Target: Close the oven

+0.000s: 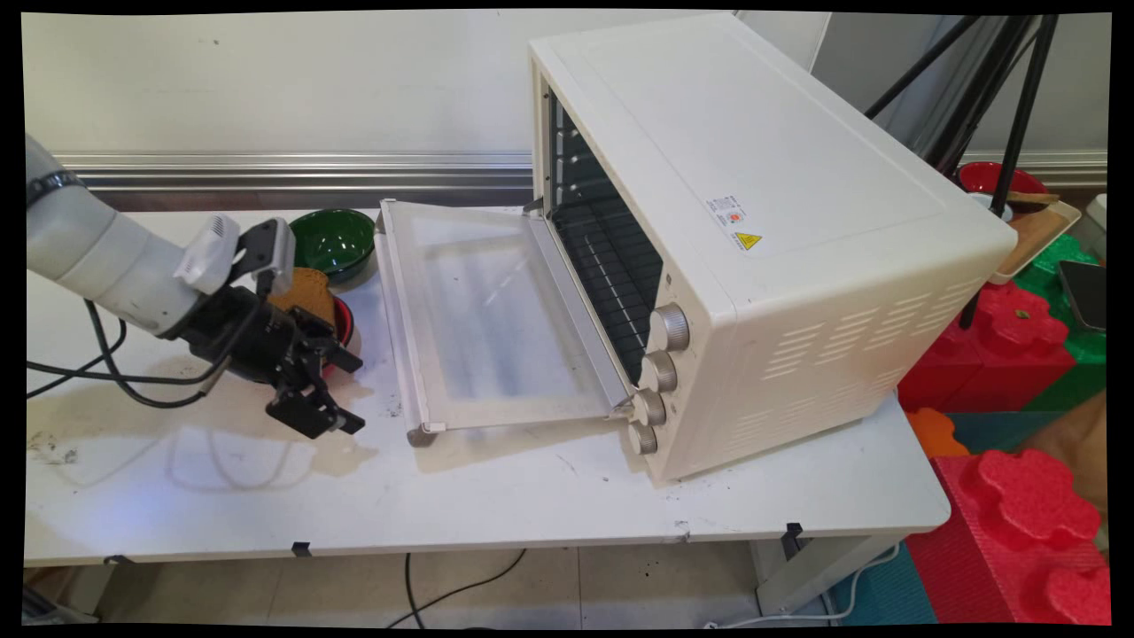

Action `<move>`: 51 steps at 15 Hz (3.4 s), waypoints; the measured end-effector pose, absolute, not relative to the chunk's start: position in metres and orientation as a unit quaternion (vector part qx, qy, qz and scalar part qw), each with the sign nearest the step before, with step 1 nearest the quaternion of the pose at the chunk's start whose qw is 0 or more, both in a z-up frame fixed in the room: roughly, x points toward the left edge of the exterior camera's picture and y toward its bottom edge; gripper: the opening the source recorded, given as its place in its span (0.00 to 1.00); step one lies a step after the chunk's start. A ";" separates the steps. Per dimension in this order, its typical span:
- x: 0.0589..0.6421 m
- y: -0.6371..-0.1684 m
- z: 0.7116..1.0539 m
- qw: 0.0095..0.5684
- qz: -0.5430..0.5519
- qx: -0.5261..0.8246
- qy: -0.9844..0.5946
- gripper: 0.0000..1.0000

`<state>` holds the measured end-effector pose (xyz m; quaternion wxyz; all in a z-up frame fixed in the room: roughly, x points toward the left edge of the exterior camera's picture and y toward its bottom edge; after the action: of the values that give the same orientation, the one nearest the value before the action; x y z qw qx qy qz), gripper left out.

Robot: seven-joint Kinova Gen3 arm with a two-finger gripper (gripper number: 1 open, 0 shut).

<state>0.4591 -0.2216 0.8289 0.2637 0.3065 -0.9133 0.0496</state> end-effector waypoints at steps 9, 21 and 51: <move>0.449 -0.226 0.806 0.264 0.070 0.310 -0.911 0.00; 0.442 -0.237 0.792 0.280 0.098 0.322 -0.899 0.00; 0.429 -0.288 0.883 0.393 0.191 0.284 -0.854 0.00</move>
<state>0.4294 -0.2878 0.8834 0.3932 0.2836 -0.8535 0.1910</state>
